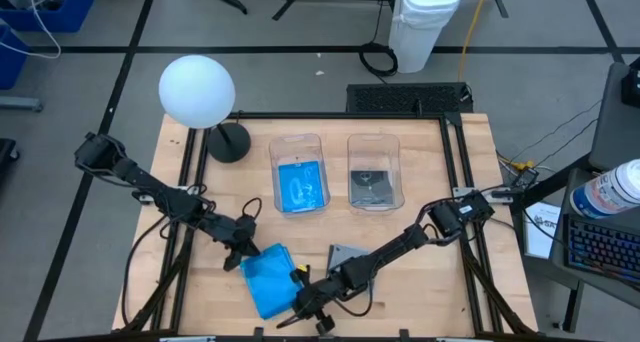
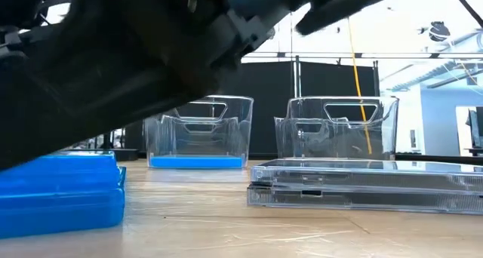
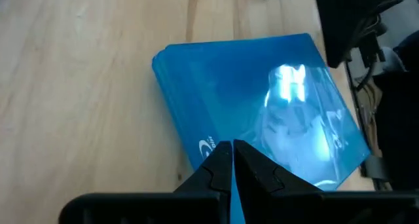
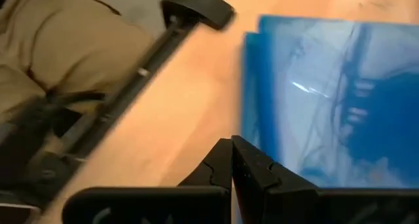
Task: Pick & place jewel cases by type
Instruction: Put the blue cd case into the left transparent bin
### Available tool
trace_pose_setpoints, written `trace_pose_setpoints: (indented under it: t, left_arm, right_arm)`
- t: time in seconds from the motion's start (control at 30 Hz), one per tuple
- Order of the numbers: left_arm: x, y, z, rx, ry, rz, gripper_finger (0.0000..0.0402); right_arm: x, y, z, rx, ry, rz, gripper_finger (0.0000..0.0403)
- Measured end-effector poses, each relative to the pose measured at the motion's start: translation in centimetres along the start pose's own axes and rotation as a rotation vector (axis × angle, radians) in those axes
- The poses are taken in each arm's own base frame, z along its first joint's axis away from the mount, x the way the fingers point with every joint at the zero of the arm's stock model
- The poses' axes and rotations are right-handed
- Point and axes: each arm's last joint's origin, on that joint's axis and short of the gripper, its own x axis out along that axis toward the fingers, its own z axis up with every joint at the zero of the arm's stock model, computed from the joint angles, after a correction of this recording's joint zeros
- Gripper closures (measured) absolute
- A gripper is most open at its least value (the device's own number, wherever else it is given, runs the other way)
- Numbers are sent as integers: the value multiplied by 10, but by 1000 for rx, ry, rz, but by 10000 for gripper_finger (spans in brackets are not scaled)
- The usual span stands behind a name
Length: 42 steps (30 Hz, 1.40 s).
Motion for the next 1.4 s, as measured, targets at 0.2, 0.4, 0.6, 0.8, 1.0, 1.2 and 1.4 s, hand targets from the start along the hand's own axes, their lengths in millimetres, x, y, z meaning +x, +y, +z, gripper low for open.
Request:
trace_pose_setpoints:
  t: [0.2, 0.4, 0.6, 0.8, 1.0, 1.2, 1.4]
  left_arm:
    - [-4, 6, 0, -24, 52, 3, 378]
    - [-12, 10, 2, -57, 89, -27, 320]
    - [-19, 13, 6, -82, 84, -53, 215]
    - [-21, 21, 2, -118, 137, -4, 127]
    - [-22, 23, 2, -132, 145, 11, 93]
    - [-22, 24, -1, -177, 176, 27, 91]
    - [-24, 27, -8, -250, 267, 43, 92]
  right_arm:
    - [0, -7, -1, 5, 5, -34, 403]
    - [0, -7, -2, 0, 9, -32, 403]
    - [0, -7, -2, -6, 10, -33, 403]
    - [0, -9, -1, -15, 5, -63, 403]
    - [0, -13, -1, -9, 5, -71, 403]
    - [0, -19, -1, 22, 1, -80, 403]
    - [0, -25, -2, 31, 2, -88, 403]
